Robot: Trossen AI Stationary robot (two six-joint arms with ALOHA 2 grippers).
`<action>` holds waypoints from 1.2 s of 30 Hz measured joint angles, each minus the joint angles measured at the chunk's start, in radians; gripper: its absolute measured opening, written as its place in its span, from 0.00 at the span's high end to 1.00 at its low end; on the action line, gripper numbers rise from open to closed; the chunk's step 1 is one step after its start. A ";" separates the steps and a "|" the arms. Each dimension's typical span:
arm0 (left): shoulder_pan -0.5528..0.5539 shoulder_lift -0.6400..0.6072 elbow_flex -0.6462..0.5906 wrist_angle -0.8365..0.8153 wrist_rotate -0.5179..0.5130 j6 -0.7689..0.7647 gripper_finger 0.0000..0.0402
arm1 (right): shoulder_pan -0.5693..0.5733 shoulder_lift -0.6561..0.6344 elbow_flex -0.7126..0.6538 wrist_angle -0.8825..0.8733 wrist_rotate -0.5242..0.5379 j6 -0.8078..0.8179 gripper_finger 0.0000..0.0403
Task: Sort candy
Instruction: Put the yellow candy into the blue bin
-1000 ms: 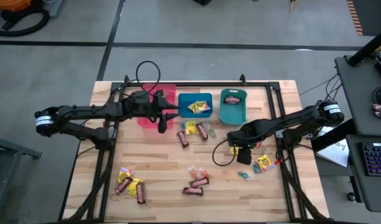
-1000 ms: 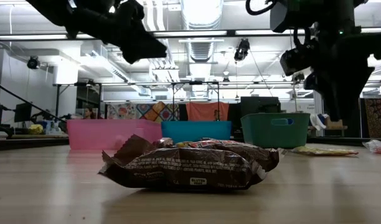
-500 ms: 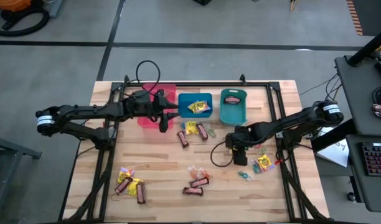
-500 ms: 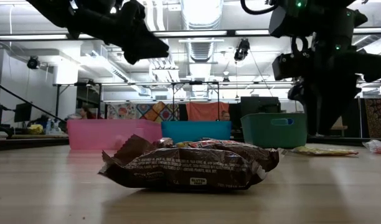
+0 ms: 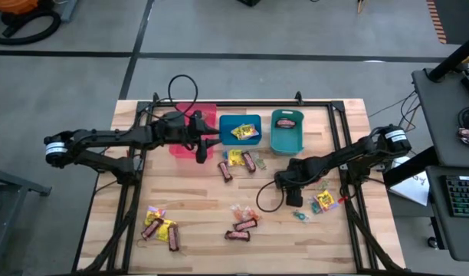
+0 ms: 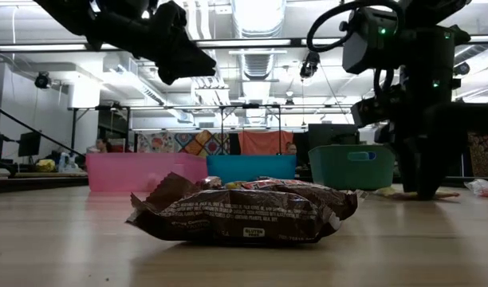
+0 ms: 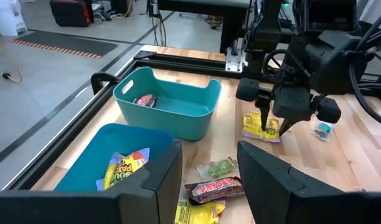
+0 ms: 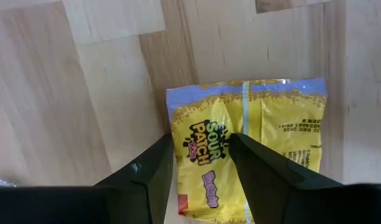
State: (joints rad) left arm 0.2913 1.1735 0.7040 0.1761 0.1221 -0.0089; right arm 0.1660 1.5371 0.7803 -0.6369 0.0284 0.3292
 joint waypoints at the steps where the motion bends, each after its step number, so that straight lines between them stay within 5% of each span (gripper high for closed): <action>1: 0.000 0.001 0.000 0.001 0.000 -0.001 0.65 | 0.000 0.004 0.000 0.000 0.000 0.005 0.61; 13: -0.003 0.054 0.000 0.002 0.000 -0.020 0.65 | 0.000 -0.011 -0.002 0.001 -0.003 -0.011 0.96; 26: -0.087 0.127 0.000 0.118 0.087 -0.035 0.65 | 0.000 -0.263 -0.002 0.189 -0.045 -0.081 0.97; 36: -0.160 0.291 0.000 0.405 0.198 -0.020 0.65 | -0.001 -0.336 -0.004 0.554 -0.289 -0.324 0.97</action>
State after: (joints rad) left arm 0.1314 1.4641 0.7040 0.5809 0.3200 -0.0286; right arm 0.1650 1.2015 0.7765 -0.0829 -0.2603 0.0050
